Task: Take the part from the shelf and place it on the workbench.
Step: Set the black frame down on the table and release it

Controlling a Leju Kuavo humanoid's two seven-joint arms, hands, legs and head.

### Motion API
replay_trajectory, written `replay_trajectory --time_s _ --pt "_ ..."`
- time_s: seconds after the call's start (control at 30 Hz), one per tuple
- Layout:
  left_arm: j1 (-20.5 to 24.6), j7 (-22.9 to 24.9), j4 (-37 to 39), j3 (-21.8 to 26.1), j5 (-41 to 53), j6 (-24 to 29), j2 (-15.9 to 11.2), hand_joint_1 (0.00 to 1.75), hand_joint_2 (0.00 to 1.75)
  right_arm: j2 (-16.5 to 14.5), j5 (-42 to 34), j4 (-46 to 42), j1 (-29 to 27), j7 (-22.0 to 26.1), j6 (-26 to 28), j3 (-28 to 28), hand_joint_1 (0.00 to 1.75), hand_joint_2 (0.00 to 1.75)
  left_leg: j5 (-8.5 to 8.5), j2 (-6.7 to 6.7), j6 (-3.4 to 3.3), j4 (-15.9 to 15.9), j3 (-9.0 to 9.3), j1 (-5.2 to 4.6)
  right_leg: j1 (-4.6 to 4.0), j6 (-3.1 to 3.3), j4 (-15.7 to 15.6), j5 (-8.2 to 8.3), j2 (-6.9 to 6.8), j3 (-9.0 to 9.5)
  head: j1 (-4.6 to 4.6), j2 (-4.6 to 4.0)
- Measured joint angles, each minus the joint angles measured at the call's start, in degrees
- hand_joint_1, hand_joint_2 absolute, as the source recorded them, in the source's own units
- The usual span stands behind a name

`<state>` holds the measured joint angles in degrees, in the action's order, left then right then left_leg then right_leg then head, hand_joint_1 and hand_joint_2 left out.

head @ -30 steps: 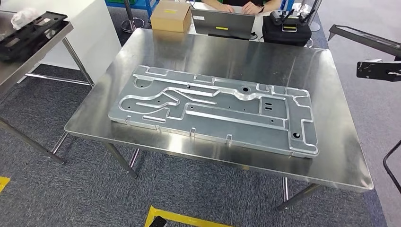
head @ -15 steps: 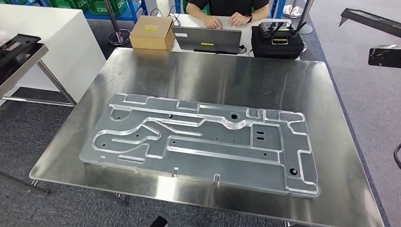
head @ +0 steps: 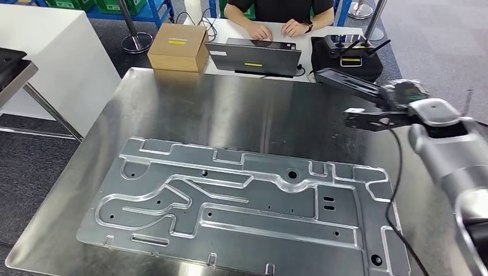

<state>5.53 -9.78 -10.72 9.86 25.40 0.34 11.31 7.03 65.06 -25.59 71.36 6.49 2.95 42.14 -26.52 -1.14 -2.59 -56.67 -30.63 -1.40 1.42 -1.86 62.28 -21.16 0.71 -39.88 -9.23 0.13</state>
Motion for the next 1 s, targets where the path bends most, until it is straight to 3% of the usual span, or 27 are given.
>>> replay_trajectory --time_s 0.03,0.13,0.2,0.3,0.33,0.37,0.4,0.47,0.5,0.53,0.63,0.7,0.73,0.8,0.83,0.87,0.9,0.93,1.0 --pt "0.07 0.00 0.02 0.13 -0.12 0.22 0.02 0.00 0.00 -2.78 0.04 0.33 -0.95 -0.01 0.92 0.13 1.75 1.75 -0.64 0.06 0.32 -0.19 0.37 0.05 -0.24 0.45 -2.03 0.78 0.17 0.58 0.01 -0.01" --pt "0.32 -0.10 0.02 0.84 -1.24 0.55 0.10 0.00 0.00 -10.09 0.29 0.92 -4.28 -1.46 2.08 0.71 1.75 1.75 -1.68 -0.04 1.28 -0.42 0.58 0.25 -0.56 1.90 -3.43 -1.27 0.22 1.78 -0.04 0.01" --pt "0.09 -0.55 0.01 1.81 -2.99 0.08 0.11 0.00 0.00 -12.81 -1.03 1.04 -5.99 -0.69 2.40 0.86 1.75 1.75 -2.87 0.09 2.11 -2.43 -0.46 0.34 -0.31 2.58 -3.85 -1.91 -0.23 2.46 -0.13 0.01" --pt "-0.42 -2.19 0.01 4.03 -5.84 -1.04 0.13 0.00 0.00 -14.22 -6.30 1.10 -8.58 2.59 0.84 -0.08 1.75 1.75 -6.39 0.51 3.39 -13.23 -6.60 1.13 -0.12 3.04 -4.18 -3.07 -1.22 3.90 -0.16 0.00" --pt "-0.68 -3.04 0.01 4.76 -6.38 -1.38 0.11 0.00 0.00 -14.26 -7.98 1.13 -10.06 3.71 0.42 -0.67 1.75 1.75 -6.71 0.63 3.69 -16.44 -8.74 1.49 -0.07 2.98 -4.19 -3.55 -1.42 4.50 -0.16 0.00" --pt "-0.98 -3.89 0.01 5.42 -6.81 -1.78 0.09 0.00 0.00 -14.21 -9.16 1.13 -11.76 4.49 0.65 -1.17 1.75 1.75 -5.97 0.73 3.95 -17.82 -10.06 1.81 0.01 2.85 -4.18 -4.02 -1.52 5.15 -0.16 -0.01" --pt "-1.34 -4.68 0.01 6.00 -7.27 -2.29 0.07 0.00 0.00 -14.09 -9.89 1.07 -13.43 4.97 1.52 -1.62 1.75 1.75 -4.00 0.81 4.16 -16.84 -10.34 2.11 0.15 2.66 -4.15 -4.48 -1.52 5.81 -0.16 0.00" --pt "-2.13 -5.87 0.01 6.98 -7.99 -3.37 -0.03 0.00 0.00 -13.77 -10.72 0.92 -15.81 5.53 3.60 -2.37 1.75 1.75 1.57 0.86 4.46 -9.77 -8.41 2.58 0.49 2.12 -4.05 -5.33 -1.35 7.04 -0.16 -0.01" --pt "-2.41 -6.24 0.02 7.35 -8.12 -3.84 -0.07 0.00 0.00 -13.53 -11.00 0.86 -16.48 5.76 4.36 -2.71 1.75 1.75 3.52 0.85 4.45 -6.22 -7.15 2.58 0.51 1.77 -3.95 -5.64 -1.25 7.42 -0.17 -0.01" --pt "-2.49 -6.43 0.02 7.66 -8.13 -4.18 -0.11 0.00 0.00 -13.21 -11.15 0.84 -16.94 5.94 4.78 -2.99 1.75 1.75 4.29 0.86 4.27 -3.57 -6.12 2.53 0.45 1.39 -3.89 -5.80 -1.19 7.55 -0.17 -0.01" --pt "-2.10 -6.07 0.03 8.34 -7.99 -5.29 -0.27 0.00 0.00 -11.90 -11.58 0.44 -18.11 5.95 5.37 -3.72 1.75 1.75 3.60 0.80 3.11 -1.67 -5.32 2.26 0.24 0.20 -4.11 -5.77 -1.26 7.48 -0.15 -0.01" --pt "-1.85 -5.44 0.03 8.46 -7.55 -6.07 -0.37 0.00 0.00 -10.66 -12.17 -0.30 -19.30 5.94 5.93 -4.30 1.75 1.75 3.91 0.80 2.13 -1.24 -5.22 2.32 0.35 -0.38 -3.21 -6.87 -1.25 7.35 -0.15 -0.01" --pt "-1.68 -5.10 0.03 8.48 -7.22 -6.38 -0.42 0.00 0.00 -9.93 -12.38 -0.74 -19.98 5.94 6.22 -4.58 1.75 1.75 4.11 0.81 1.62 -0.96 -5.22 2.34 0.36 -0.49 -1.21 -8.44 -1.16 6.58 -0.15 -0.01" --pt "-1.29 -4.37 0.03 8.48 -6.45 -6.81 -0.49 0.00 0.00 -8.57 -12.51 -1.52 -21.24 5.79 6.41 -5.17 1.75 1.75 4.29 0.76 0.87 -0.81 -5.53 2.07 0.22 -0.42 5.83 -12.63 -0.96 3.57 -0.14 0.00" --pt "-1.13 -4.07 0.03 8.48 -6.19 -6.92 -0.51 0.00 0.00 -8.01 -12.46 -1.84 -21.76 5.65 6.43 -5.40 1.75 1.75 4.36 0.72 0.64 -0.81 -5.70 1.87 0.11 -0.35 9.45 -14.15 -0.89 2.03 -0.14 0.01" --pt "-1.03 -3.86 0.03 8.48 -5.99 -6.98 -0.51 0.00 0.00 -7.57 -12.38 -2.10 -22.19 5.50 6.45 -5.58 1.75 1.75 4.43 0.69 0.48 -0.82 -5.80 1.65 0.02 -0.25 11.59 -14.61 -0.84 1.22 -0.14 0.00" --pt "-0.96 -3.76 0.03 8.48 -5.89 -6.98 -0.52 0.00 0.00 -7.23 -12.29 -2.31 -22.49 5.38 6.49 -5.69 1.75 1.75 4.53 0.67 0.39 -0.83 -5.85 1.42 -0.09 -0.05 11.69 -13.99 -0.83 1.43 -0.14 -0.01" --pt "-0.88 -3.74 0.03 8.48 -5.86 -6.98 -0.52 0.00 0.00 -6.95 -12.22 -2.47 -22.72 5.35 6.50 -5.80 1.75 1.75 4.65 0.63 0.35 -0.84 -5.86 1.19 -0.27 0.29 9.47 -12.45 -0.83 2.84 -0.14 -0.01" --pt "-0.71 -3.88 0.02 8.48 -5.84 -6.85 -0.37 0.00 0.00 -6.56 -12.15 -2.74 -22.96 5.55 6.47 -6.21 1.75 1.75 4.89 0.50 0.41 -0.94 -5.84 0.85 -0.89 1.45 1.49 -9.28 -0.87 7.53 -0.15 -0.01"
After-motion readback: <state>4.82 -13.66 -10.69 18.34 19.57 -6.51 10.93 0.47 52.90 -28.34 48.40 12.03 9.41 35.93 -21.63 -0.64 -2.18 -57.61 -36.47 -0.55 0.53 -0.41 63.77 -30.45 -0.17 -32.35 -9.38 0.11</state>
